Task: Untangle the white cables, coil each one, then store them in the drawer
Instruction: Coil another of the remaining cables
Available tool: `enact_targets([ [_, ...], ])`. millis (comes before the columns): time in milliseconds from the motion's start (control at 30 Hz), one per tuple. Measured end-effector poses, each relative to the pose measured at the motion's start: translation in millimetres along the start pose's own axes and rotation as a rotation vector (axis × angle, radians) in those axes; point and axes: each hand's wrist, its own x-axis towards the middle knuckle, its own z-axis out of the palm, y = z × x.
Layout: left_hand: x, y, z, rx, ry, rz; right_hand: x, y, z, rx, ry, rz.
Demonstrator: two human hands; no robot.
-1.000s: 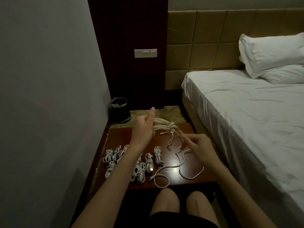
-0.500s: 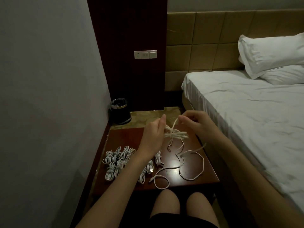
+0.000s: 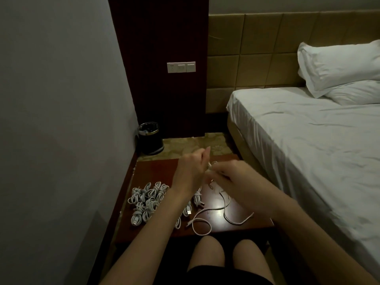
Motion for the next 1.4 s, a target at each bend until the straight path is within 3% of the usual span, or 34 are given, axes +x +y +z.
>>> enact_targets([
  [133,-8.8,9.5,-1.3,-0.146,-0.087,0.044,16.3,25.7,-32.3,0.248,0.149,0.034],
  [267,-6.8,22.3,-1.2,-0.491,0.0,-0.165,22.5,49.3,-11.5,0.521,0.2,0.108],
  [333,-4.0,21.9,-2.2,-0.545,0.087,-0.233,16.9,46.2,13.6,0.565,0.265,0.146],
  [433,-0.9,17.1,-0.9,-0.39,0.188,-0.201,3.9,35.6,47.3,0.446,0.36,0.183],
  [700,-6.8,-11.3,5.0,-0.055,0.115,-0.127,-27.0,6.2,56.4,-0.158,0.08,0.218],
  [767,-10.1,-13.9,8.2,0.007,0.067,-0.109,-34.8,-0.9,48.9,-0.154,0.098,0.187],
  [867,-14.9,-11.6,14.9,0.065,-0.01,-0.058,-31.4,-2.7,31.4,0.304,0.063,0.139],
  [933,-15.7,-12.6,15.2,0.054,-0.04,-0.035,-22.0,9.9,17.3,0.752,0.06,0.194],
  [1000,-16.5,-13.6,13.1,-0.023,-0.071,-0.024,-14.9,24.3,6.2,1.042,0.048,0.259],
  [1167,-20.6,-4.2,12.5,-0.104,-0.025,0.024,1.9,45.4,3.1,1.038,0.193,0.298],
  [1267,-19.2,11.3,11.8,-0.256,0.052,0.003,11.0,51.0,17.9,1.219,0.247,0.407],
  [1400,-12.9,21.3,8.1,-0.427,0.139,-0.15,10.9,48.7,59.2,1.449,0.317,0.573],
])
